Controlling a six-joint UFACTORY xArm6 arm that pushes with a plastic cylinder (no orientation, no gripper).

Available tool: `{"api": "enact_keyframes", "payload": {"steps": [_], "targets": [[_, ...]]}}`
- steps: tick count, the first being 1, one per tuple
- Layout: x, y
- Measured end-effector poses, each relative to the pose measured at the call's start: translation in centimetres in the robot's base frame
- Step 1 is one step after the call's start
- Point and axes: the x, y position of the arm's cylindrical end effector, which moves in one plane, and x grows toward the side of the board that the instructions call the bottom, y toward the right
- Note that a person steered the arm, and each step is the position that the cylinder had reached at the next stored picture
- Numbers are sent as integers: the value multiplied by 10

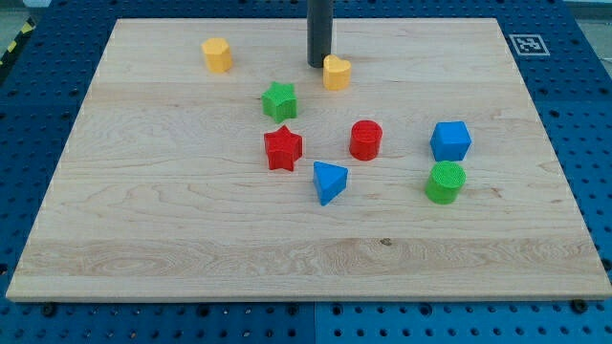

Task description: Move the yellow heart down and right a bit

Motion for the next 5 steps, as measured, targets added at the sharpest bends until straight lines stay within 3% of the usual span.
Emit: {"api": "enact_keyframes", "payload": {"steps": [5], "targets": [[34, 4]]}}
